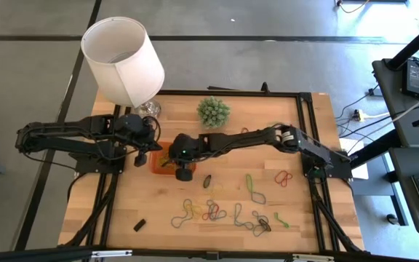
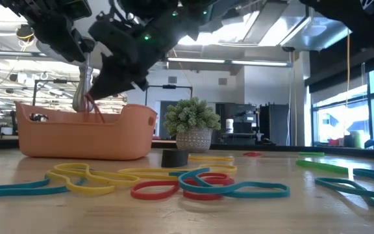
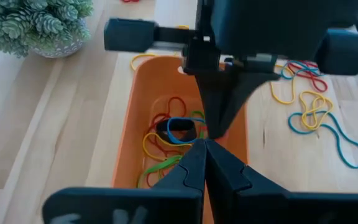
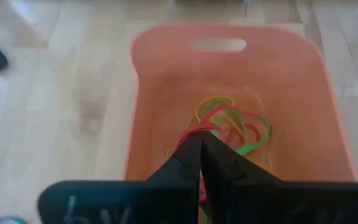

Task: Pick and place rubber bands into bin
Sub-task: Put the red rubber band into the orange bin, then put the yellow rubber band into the orange bin

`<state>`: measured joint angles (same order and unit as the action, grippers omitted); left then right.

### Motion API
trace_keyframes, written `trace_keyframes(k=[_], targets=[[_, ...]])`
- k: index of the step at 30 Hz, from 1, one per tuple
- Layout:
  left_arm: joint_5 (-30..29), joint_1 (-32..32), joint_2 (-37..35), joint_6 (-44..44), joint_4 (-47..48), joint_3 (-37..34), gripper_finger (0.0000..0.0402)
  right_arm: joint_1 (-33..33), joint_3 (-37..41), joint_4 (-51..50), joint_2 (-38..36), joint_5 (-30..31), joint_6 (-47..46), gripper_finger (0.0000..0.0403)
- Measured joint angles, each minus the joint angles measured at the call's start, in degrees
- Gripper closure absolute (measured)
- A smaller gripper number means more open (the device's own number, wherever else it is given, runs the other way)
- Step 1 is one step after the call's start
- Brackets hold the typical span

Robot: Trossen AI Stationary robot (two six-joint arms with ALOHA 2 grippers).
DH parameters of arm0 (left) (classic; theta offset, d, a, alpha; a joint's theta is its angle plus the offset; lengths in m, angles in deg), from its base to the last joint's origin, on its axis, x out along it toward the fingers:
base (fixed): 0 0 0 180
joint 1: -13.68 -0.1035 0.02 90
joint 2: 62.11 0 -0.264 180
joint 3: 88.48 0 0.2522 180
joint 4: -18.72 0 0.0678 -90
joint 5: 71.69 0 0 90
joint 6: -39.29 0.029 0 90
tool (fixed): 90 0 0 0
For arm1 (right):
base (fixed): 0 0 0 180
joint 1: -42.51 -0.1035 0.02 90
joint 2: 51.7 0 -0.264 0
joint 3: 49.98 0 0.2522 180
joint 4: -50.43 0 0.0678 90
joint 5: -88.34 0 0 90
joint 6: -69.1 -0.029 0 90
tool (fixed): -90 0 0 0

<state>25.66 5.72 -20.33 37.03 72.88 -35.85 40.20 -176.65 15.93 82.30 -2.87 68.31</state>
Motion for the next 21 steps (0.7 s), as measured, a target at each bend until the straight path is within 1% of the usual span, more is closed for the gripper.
trace_keyframes(k=[14,18,21], targets=[[-0.21,-0.01,0.0,0.0,0.0,0.0,0.04,0.61,-0.66,-2.45,-0.31,-0.15,1.41,0.0303],[-0.24,-0.02,0.01,0.8,0.0,0.0,0.0398,0.99,-0.67,-7.67,-2.5,0.06,2.53,0.0297],[-0.43,0.04,0.19,2.86,-0.16,0.0,0.04,1.14,-0.78,-10.88,-4.12,1.02,2.57,0.0308]])
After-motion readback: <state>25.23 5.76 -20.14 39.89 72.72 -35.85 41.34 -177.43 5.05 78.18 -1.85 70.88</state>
